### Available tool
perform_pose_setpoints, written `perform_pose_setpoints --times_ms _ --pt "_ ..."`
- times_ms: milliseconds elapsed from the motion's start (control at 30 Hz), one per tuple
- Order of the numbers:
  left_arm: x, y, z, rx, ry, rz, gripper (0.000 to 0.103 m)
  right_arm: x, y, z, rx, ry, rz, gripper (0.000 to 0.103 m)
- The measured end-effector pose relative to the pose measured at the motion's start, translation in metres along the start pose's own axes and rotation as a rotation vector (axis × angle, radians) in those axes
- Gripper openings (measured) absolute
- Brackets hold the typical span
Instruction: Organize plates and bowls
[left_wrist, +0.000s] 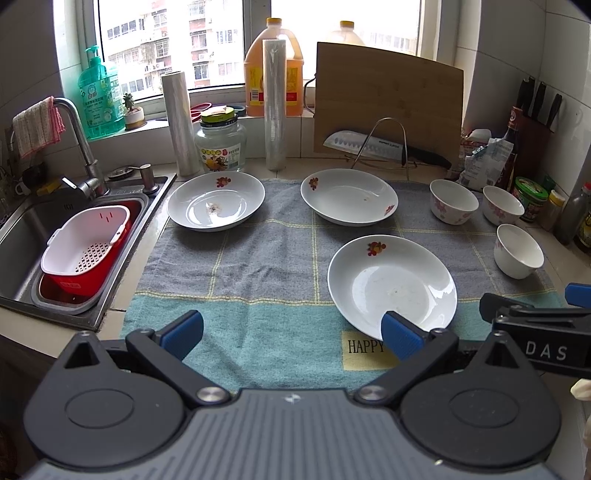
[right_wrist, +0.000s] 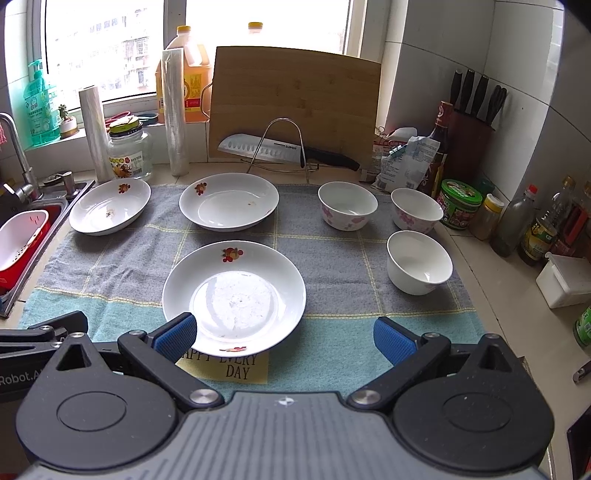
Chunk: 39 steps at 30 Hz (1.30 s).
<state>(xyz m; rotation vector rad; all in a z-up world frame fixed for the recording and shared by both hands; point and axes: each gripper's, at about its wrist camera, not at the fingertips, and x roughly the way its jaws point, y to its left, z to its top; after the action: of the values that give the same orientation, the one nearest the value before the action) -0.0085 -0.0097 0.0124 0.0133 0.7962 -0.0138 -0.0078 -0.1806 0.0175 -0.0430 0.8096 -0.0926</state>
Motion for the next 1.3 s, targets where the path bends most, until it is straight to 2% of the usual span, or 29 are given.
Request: perform_pose_setpoints --times_ms 1300 --pt "0.005 -0.011 0.001 -0.023 -0.013 0.012 0.101 0.008 -0.008 0.007 -0.029 -0.025 0.012 0.103"
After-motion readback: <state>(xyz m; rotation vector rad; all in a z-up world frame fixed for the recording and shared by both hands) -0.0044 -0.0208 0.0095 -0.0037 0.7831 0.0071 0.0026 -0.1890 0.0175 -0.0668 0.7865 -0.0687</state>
